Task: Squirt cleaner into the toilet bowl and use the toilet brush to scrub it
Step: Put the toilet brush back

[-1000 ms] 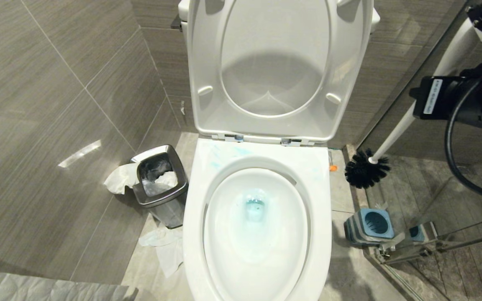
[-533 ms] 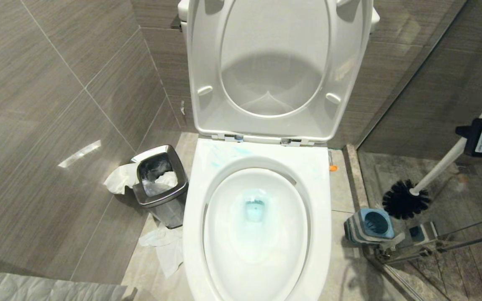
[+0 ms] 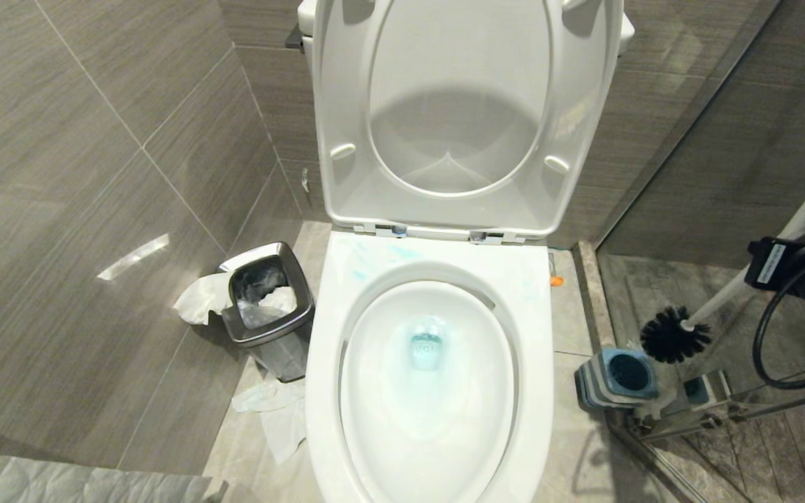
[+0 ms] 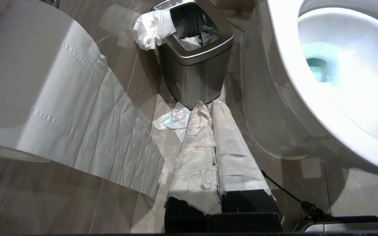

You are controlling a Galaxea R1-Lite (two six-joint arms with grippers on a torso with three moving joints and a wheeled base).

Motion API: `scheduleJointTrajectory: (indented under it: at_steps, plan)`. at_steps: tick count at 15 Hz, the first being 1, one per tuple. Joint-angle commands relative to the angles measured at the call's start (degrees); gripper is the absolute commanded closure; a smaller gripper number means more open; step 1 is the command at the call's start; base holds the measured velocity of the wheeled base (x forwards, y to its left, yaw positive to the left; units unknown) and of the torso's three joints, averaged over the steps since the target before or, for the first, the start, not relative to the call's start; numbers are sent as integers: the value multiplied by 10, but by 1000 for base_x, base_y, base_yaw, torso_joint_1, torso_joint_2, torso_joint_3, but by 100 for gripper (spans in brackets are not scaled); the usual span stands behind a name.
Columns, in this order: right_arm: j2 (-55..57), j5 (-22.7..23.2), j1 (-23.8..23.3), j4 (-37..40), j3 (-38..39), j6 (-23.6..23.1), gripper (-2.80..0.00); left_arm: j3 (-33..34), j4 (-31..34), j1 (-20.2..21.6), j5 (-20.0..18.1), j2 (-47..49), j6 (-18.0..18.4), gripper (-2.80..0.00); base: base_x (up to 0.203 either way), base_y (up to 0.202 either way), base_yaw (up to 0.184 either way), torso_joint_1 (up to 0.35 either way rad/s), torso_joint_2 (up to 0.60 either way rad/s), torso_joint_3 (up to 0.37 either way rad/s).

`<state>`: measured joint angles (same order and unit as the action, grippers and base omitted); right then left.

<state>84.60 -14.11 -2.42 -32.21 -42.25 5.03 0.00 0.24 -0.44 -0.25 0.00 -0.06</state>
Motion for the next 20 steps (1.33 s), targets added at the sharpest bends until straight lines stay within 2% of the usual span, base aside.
scheduleJointTrajectory:
  at_steps: [1, 6, 20]
  plan:
    - [68, 2, -10, -40, 16, 1, 0, 0, 0, 0, 0, 1, 0, 0, 0, 0, 0, 0, 0, 0]
    - [154, 2, -19, -120, 23, 2, 0, 0, 0, 0, 0, 1, 0, 0, 0, 0, 0, 0, 0, 0]
    - [194, 12, -24, -138, 21, 0, 0, 0, 0, 0, 0, 1, 0, 0, 0, 0, 0, 0, 0, 0]
